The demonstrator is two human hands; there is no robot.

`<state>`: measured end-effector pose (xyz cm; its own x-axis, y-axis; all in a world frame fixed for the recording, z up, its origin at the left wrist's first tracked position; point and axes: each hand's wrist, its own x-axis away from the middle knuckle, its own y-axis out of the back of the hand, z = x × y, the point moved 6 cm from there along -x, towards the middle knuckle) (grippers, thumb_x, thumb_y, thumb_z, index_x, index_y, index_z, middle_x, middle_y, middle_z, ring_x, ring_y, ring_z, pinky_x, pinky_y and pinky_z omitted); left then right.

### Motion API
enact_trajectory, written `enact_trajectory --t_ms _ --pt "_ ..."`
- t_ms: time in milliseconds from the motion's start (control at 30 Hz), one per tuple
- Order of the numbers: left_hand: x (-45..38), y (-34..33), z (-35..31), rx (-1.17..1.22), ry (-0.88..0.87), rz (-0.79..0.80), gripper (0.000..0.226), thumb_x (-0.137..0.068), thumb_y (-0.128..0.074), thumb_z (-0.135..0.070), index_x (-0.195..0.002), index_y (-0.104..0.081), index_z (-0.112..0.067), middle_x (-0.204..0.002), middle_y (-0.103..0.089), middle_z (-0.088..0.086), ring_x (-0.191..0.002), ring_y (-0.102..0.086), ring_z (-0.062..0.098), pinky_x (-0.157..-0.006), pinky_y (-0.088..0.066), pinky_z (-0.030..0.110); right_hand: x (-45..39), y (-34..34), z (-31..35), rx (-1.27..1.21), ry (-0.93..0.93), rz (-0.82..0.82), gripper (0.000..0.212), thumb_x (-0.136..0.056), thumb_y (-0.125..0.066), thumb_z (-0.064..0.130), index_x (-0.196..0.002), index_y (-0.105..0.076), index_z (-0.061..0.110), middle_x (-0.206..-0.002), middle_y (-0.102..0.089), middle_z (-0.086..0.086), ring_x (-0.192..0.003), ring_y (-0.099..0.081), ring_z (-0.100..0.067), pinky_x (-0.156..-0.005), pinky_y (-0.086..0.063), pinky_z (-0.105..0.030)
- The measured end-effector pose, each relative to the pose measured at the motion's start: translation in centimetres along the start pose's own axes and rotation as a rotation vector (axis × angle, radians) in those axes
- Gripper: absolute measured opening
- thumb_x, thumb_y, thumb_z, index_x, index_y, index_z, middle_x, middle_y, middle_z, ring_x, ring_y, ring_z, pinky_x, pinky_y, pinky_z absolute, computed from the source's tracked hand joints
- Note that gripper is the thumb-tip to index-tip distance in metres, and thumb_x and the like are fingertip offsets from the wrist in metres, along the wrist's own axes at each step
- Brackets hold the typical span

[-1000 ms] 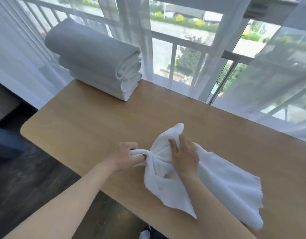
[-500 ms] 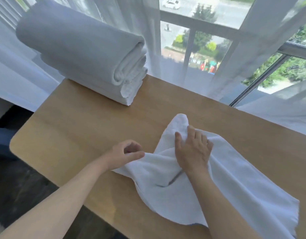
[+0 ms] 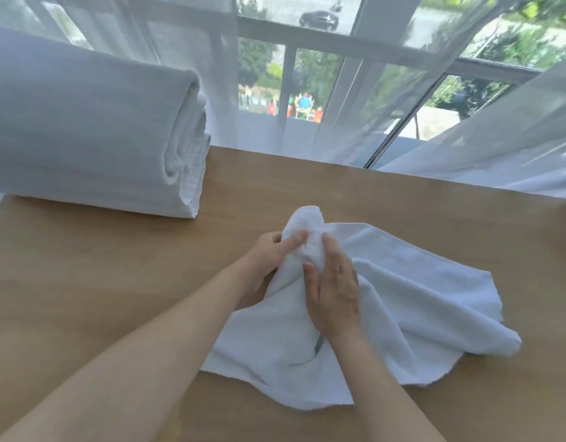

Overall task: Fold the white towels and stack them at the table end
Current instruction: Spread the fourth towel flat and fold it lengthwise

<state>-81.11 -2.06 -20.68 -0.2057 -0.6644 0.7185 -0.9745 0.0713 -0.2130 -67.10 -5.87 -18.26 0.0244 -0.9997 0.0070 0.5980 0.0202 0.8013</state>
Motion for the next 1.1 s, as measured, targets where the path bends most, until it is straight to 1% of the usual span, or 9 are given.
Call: enact_trajectory --t_ms 133,267,367,500,667,767,933,1033,1100 --pt "0.4 0.0 -0.8 0.174 0.02 0.188 0.066 -0.087 -0.068 -0.056 -0.127 -0.067 -0.004 -0.128 -0.068 0.018 -0.12 -0.065 0.032 -0.101 -0.053 0.044 1.9 -0.2 -2.6 -0.035 -0.182 0.062 0.08 -0.092 -0.013 0.077 -0.158 -0.012 0.033 -0.164 -0.019 0.014 -0.152 -0.012 -0.013 -0.124 -0.01 -0.038" --pt "0.7 1.6 -1.8 0.15 0.03 0.234 0.053 -0.084 -0.075 -0.046 -0.121 -0.071 -0.008 -0.126 -0.069 0.016 -0.115 -0.068 0.031 -0.082 -0.06 0.04 2.5 -0.9 -4.6 0.155 -0.061 0.124 0.078 -0.095 -0.008 0.073 -0.16 -0.017 0.03 -0.166 -0.015 0.013 -0.152 0.006 0.0 -0.124 0.006 -0.038" --pt "0.1 4.0 -2.6 0.035 -0.017 0.056 0.05 -0.08 -0.082 -0.038 -0.119 -0.068 -0.011 -0.119 -0.073 0.014 -0.103 -0.073 0.029 -0.072 -0.061 0.038 2.7 -0.4 -6.7 0.288 -0.023 0.123 0.075 -0.098 -0.007 0.07 -0.159 -0.02 0.028 -0.167 -0.008 0.01 -0.154 0.003 -0.007 -0.125 0.005 -0.042" --pt "-0.9 9.1 -4.2 -0.376 -0.274 -0.451 0.035 -0.08 -0.084 -0.035 -0.095 -0.055 -0.022 -0.095 -0.059 -0.004 -0.085 -0.059 0.017 -0.066 -0.048 0.027 2.1 2.5 -10.4 0.372 -0.019 0.062 0.071 -0.099 -0.02 0.062 -0.156 -0.032 0.022 -0.165 -0.024 0.0 -0.153 -0.015 -0.017 -0.124 -0.003 -0.048" --pt "-1.6 9.4 -2.6 -0.384 -0.392 -0.409 0.052 -0.075 -0.088 -0.041 -0.113 -0.053 -0.039 -0.124 -0.056 -0.011 -0.115 -0.056 0.01 -0.092 -0.05 0.03 0.2 5.5 -11.6 0.335 -0.178 -0.027 0.08 -0.094 -0.021 0.065 -0.153 -0.038 0.013 -0.162 -0.031 -0.007 -0.153 -0.019 -0.024 -0.124 0.0 -0.05" --pt "-1.5 9.3 -1.8 -0.324 -0.452 -0.448 0.053 -0.077 -0.088 -0.032 -0.116 -0.053 -0.039 -0.12 -0.059 -0.016 -0.113 -0.061 0.008 -0.092 -0.053 0.031 0.5 2.6 -5.4 0.314 0.001 -0.023 0.07 -0.096 -0.034 0.057 -0.152 -0.041 0.015 -0.161 -0.033 -0.011 -0.151 -0.024 -0.034 -0.122 -0.01 -0.055" --pt "-2.4 9.7 -2.6 -0.504 -0.484 -0.509 0.04 -0.084 -0.079 -0.018 -0.113 -0.055 -0.032 -0.114 -0.059 -0.016 -0.114 -0.059 0.015 -0.098 -0.051 0.037 3.0 -3.5 -2.5 0.39 -0.012 0.172 0.07 -0.099 -0.024 0.061 -0.16 -0.008 0.033 -0.168 0.009 -0.001 -0.153 0.018 -0.03 -0.121 0.003 -0.057" --pt "-2.4 9.8 -3.9 -0.626 -0.547 -0.624 0.044 -0.086 -0.077 -0.02 -0.124 -0.054 -0.024 -0.126 -0.056 -0.011 -0.123 -0.055 0.02 -0.098 -0.045 0.031 4.6 -3.8 -2.6 0.381 -0.032 0.118 0.071 -0.1 -0.031 0.058 -0.161 -0.006 0.03 -0.169 0.006 -0.004 -0.154 0.009 -0.03 -0.121 0.003 -0.058" --pt "-2.0 8.9 -3.7 -0.81 -0.563 -0.637 0.054 -0.088 -0.077 -0.024 -0.135 -0.052 -0.017 -0.147 -0.047 0.003 -0.141 -0.04 0.028 -0.113 -0.031 0.036 6.4 -4.3 -2.8 0.426 -0.053 0.127 0.072 -0.101 -0.03 0.059 -0.161 -0.003 0.03 -0.169 0.007 -0.005 -0.155 0.007 -0.03 -0.12 0.0 -0.06"
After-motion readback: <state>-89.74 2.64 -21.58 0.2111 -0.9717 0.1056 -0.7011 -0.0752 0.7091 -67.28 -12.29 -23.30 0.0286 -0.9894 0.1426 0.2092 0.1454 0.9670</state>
